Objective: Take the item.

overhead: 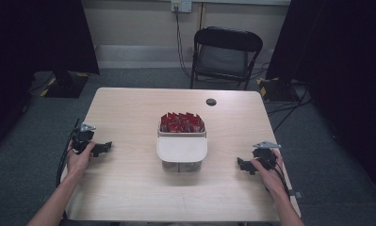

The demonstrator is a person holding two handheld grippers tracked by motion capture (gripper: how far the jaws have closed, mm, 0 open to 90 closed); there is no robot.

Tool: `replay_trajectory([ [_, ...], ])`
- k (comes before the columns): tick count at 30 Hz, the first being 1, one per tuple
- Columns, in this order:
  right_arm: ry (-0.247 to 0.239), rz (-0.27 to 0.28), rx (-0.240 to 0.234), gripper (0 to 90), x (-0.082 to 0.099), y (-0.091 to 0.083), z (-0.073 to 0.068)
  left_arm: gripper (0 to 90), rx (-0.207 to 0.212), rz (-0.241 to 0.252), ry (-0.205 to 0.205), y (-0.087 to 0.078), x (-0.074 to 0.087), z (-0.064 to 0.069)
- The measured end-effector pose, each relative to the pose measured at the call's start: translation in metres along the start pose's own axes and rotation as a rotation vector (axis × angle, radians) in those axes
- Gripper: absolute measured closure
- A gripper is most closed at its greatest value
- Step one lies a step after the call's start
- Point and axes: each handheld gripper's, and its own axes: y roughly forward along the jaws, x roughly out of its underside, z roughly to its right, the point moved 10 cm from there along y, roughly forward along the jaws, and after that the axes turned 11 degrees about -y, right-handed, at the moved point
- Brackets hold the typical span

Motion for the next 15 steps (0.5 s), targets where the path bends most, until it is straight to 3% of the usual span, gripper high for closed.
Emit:
replay_trajectory([
  [12, -0.001, 0.001, 0.001, 0.0, -0.0001, 0.0001, 0.0002, 0.0, -0.001, -0.006, -0.002, -0.001, 0.0006, 0.001],
  [15, -0.001, 0.001, 0.0, 0.0, -0.0001, 0.0001, 0.0001, 6.7, 0.009, -0.003, 0.003, -0.0034, -0.0005, 0.0037],
])
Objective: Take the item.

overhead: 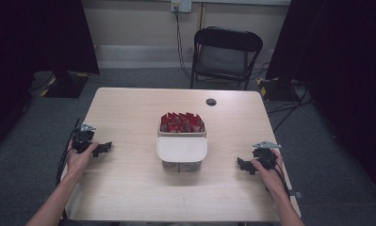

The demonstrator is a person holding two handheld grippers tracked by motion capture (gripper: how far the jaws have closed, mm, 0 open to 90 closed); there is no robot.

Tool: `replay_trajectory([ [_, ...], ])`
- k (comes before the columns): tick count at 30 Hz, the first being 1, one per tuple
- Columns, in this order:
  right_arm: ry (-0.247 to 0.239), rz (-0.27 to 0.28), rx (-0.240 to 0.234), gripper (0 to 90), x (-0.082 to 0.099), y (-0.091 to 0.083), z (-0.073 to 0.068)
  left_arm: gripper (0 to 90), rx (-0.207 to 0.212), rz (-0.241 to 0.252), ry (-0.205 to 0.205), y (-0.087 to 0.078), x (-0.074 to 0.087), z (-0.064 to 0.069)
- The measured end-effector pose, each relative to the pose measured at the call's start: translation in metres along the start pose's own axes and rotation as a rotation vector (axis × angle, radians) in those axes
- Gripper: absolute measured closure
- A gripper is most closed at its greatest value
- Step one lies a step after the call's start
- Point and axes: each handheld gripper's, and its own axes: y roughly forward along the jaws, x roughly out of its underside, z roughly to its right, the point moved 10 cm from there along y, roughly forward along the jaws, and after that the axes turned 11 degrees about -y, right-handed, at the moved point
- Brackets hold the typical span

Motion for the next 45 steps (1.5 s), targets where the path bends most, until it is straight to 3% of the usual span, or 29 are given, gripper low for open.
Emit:
replay_trajectory([
  [3, 0.0, 0.0, 0.0, 0.0, 0.0, 0.0, 0.0, 16.9, 0.005, 0.002, -0.004, -0.001, -0.002, 0.002],
  [5, 0.0, 0.0, 0.0, 0.0, 0.0, 0.0, 0.0, 15.4, 0.027, 0.0, -0.013, -0.002, -0.002, 0.005],
  [8, 0.0, 0.0, 0.0, 0.0, 0.0, 0.0, 0.0, 15.7, 0.024, 0.008, 0.003, -0.004, -0.004, 0.008],
  [14, 0.0, 0.0, 0.0, 0.0, 0.0, 0.0, 0.0, 16.4, 0.047, 0.035, -0.01, -0.01, -0.009, 0.014],
  [17, 0.001, -0.001, 0.001, 0.0, 0.0, 0.0, 0.0, 18.4, 0.042, 0.038, 0.023, -0.012, -0.01, 0.019],
  [22, 0.001, -0.001, 0.0, 0.0, 0.0, 0.0, 0.0, 21.3, 0.082, 0.047, 0.02, -0.018, -0.013, 0.031],
  [32, 0.001, -0.001, 0.0, 0.0, 0.0, 0.0, 0.0, 22.0, 0.117, 0.074, 0.032, -0.028, -0.017, 0.044],
  [38, 0.0, -0.001, 0.0, 0.0, 0.0, 0.0, 0.0, 22.4, 0.159, 0.121, 0.036, -0.04, -0.025, 0.055],
  [45, 0.001, -0.001, -0.001, 0.0, 0.0, 0.0, 0.0, 23.6, 0.186, 0.129, 0.061, -0.048, -0.027, 0.068],
])
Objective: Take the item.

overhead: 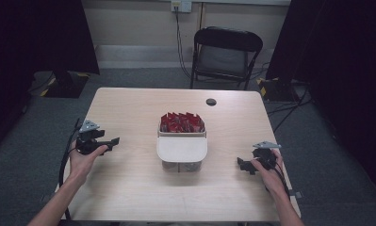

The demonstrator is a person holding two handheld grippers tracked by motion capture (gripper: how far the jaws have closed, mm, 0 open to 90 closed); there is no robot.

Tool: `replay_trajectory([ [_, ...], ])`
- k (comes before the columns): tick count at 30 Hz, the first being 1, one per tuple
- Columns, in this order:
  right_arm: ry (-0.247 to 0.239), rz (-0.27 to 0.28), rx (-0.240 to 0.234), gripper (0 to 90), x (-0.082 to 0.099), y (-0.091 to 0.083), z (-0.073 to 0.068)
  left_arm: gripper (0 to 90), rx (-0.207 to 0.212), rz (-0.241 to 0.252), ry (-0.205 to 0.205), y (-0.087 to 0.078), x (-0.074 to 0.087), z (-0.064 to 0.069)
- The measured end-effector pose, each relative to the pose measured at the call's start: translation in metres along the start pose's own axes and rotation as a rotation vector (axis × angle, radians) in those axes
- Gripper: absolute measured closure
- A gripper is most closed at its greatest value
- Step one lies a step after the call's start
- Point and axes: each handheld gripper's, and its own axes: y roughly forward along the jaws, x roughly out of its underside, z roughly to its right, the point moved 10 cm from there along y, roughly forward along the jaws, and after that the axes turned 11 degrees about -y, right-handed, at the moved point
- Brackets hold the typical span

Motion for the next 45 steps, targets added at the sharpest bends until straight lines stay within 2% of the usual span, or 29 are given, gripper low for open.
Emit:
replay_trajectory([
  [1, 0.0, 0.0, 0.0, 0.0, 0.0, 0.0, 0.0, 24.2, 0.0, 0.0, 0.0, 0.0, 0.0, 0.0],
  [4, 0.0, 0.0, 0.0, 0.0, 0.0, 0.0, 0.0, 25.5, 0.021, 0.034, 0.019, -0.005, -0.007, 0.012],
  [8, 0.0, 0.0, 0.0, 0.0, 0.0, 0.0, 0.0, 25.8, 0.054, 0.038, 0.021, -0.008, -0.011, 0.021],
  [10, 0.0, 0.0, 0.0, 0.0, 0.0, 0.0, 0.0, 25.8, 0.052, 0.049, 0.03, -0.009, -0.014, 0.025],
  [11, 0.0, 0.0, 0.0, 0.0, 0.0, 0.0, 0.0, 26.2, 0.066, 0.063, 0.038, -0.011, -0.018, 0.031],
  [12, 0.0, 0.0, 0.0, 0.0, 0.0, 0.0, 0.0, 26.6, 0.066, 0.063, 0.038, -0.011, -0.018, 0.031],
  [15, 0.0, 0.0, 0.001, 0.0, 0.0, 0.0, 0.0, 28.1, 0.094, 0.07, 0.057, -0.012, -0.023, 0.045],
  [18, 0.0, 0.0, 0.0, 0.0, 0.0, 0.0, 0.0, 29.3, 0.1, 0.089, 0.064, -0.013, -0.026, 0.052],
  [19, 0.0, 0.0, 0.0, 0.0, 0.0, 0.0, 0.0, 29.2, 0.097, 0.106, 0.082, -0.012, -0.028, 0.057],
  [23, 0.0, 0.0, 0.0, 0.0, 0.0, 0.0, 0.0, 29.2, 0.115, 0.101, 0.086, -0.011, -0.029, 0.065],
  [24, 0.0, 0.0, 0.0, 0.0, 0.0, 0.0, 0.0, 29.4, 0.135, 0.092, 0.094, -0.011, -0.031, 0.071],
  [28, 0.0, 0.0, 0.0, 0.0, 0.0, 0.0, 0.0, 31.1, 0.159, 0.094, 0.097, -0.011, -0.035, 0.079],
  [29, 0.0, 0.0, 0.0, 0.0, 0.0, 0.0, 0.0, 31.1, 0.176, 0.088, 0.094, -0.011, -0.038, 0.085],
  [31, 0.0, 0.0, 0.0, 0.0, 0.0, 0.0, 0.0, 32.2, 0.181, 0.095, 0.079, -0.01, -0.04, 0.087],
  [37, 0.0, 0.0, 0.001, 0.0, 0.0, 0.0, 0.0, 33.1, 0.2, 0.089, 0.092, -0.008, -0.047, 0.096],
  [40, 0.0, 0.0, 0.0, 0.0, 0.0, 0.0, 0.0, 34.3, 0.215, 0.114, 0.113, -0.008, -0.053, 0.102],
  [41, 0.0, 0.0, 0.0, 0.0, 0.0, 0.0, 0.0, 34.9, 0.216, 0.118, 0.114, -0.007, -0.054, 0.104],
  [42, 0.0, 0.0, 0.001, 0.0, 0.0, 0.0, 0.0, 35.2, 0.238, 0.114, 0.097, -0.005, -0.056, 0.109],
  [45, 0.0, 0.0, 0.0, 0.0, 0.0, 0.0, 0.0, 36.8, 0.238, 0.111, 0.105, -0.004, -0.059, 0.112],
])
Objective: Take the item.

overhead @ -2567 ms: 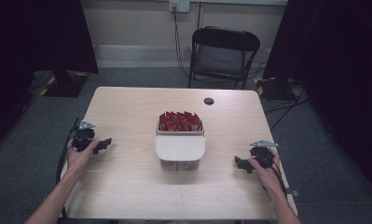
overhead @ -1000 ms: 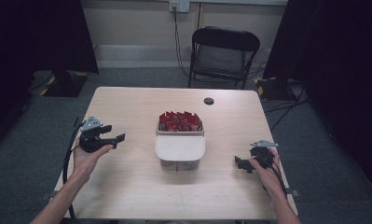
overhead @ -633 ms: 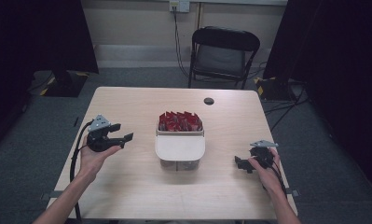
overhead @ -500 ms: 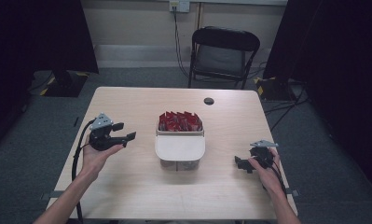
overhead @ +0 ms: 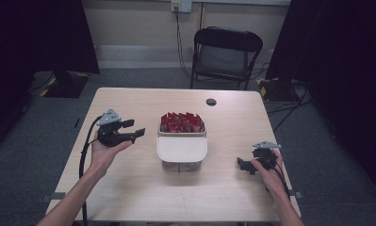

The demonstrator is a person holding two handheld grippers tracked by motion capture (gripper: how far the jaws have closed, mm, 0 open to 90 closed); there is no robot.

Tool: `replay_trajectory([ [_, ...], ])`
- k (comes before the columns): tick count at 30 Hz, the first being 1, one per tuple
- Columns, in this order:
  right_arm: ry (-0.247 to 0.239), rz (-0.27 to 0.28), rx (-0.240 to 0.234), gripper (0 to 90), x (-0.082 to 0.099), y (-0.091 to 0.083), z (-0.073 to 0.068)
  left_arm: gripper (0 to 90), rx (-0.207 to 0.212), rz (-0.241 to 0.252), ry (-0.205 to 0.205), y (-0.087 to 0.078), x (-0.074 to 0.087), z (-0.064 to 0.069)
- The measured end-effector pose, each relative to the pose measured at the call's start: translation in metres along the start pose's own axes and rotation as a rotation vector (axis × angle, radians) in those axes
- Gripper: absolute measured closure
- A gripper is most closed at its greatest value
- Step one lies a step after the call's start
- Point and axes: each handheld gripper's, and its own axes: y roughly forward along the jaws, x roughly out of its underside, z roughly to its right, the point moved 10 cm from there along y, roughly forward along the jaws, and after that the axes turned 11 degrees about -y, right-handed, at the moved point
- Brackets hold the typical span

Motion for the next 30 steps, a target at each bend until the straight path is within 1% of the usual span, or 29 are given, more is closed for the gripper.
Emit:
replay_trajectory([
  [1, 0.0, 0.0, 0.0, 0.0, 0.0, 0.0, 0.0, 37.4, 0.005, 0.0, -0.006, 0.001, -0.001, 0.002],
  [3, 0.0, 0.0, 0.0, 0.0, 0.0, 0.0, 0.0, 39.2, 0.02, -0.003, -0.003, 0.003, -0.005, 0.006],
  [5, 0.0, 0.0, 0.0, 0.0, 0.0, 0.0, 0.0, 39.9, 0.021, 0.004, -0.004, 0.003, -0.007, 0.008],
  [6, 0.0, 0.0, 0.0, 0.0, 0.0, 0.0, 0.0, 42.2, 0.032, -0.001, -0.005, 0.004, -0.008, 0.01],
  [8, 0.0, 0.0, 0.0, 0.0, 0.0, 0.0, 0.0, 43.7, 0.046, -0.005, 0.0, 0.006, -0.011, 0.016],
  [10, 0.0, 0.0, 0.0, 0.0, 0.0, 0.0, 0.0, 44.4, 0.052, -0.001, 0.008, 0.007, -0.015, 0.019],
  [15, 0.0, 0.0, 0.0, 0.0, 0.0, 0.0, 0.0, 44.5, 0.068, 0.016, -0.003, 0.009, -0.024, 0.025],
  [16, 0.0, 0.0, 0.0, 0.0, 0.0, 0.0, 0.0, 44.6, 0.078, 0.015, -0.011, 0.011, -0.024, 0.027],
  [19, 0.0, 0.0, 0.0, 0.0, 0.0, 0.0, 0.0, 45.0, 0.086, 0.009, -0.01, 0.014, -0.025, 0.03],
  [21, 0.0, 0.0, 0.0, 0.0, 0.0, 0.0, 0.0, 46.2, 0.101, 0.006, -0.01, 0.017, -0.029, 0.035],
  [22, 0.0, 0.0, 0.0, 0.0, 0.0, 0.0, 0.0, 47.6, 0.101, 0.006, -0.01, 0.017, -0.029, 0.035],
  [23, -0.001, 0.0, -0.001, 0.0, 0.0, 0.0, 0.0, 50.5, 0.111, 0.011, -0.004, 0.018, -0.031, 0.039],
  [24, -0.001, 0.0, -0.001, 0.0, 0.0, 0.0, 0.0, 50.9, 0.111, 0.011, -0.004, 0.018, -0.031, 0.039],
  [25, -0.003, 0.002, 0.0, 0.0, 0.0, 0.0, 0.0, 50.9, 0.123, 0.002, -0.004, 0.02, -0.032, 0.042],
  [26, -0.003, 0.002, 0.0, 0.0, 0.0, 0.0, 0.0, 51.1, 0.123, 0.002, -0.004, 0.02, -0.032, 0.042],
  [30, -0.003, 0.001, -0.001, 0.0, 0.0, 0.0, 0.0, 53.2, 0.15, -0.007, 0.002, 0.027, -0.035, 0.05],
])
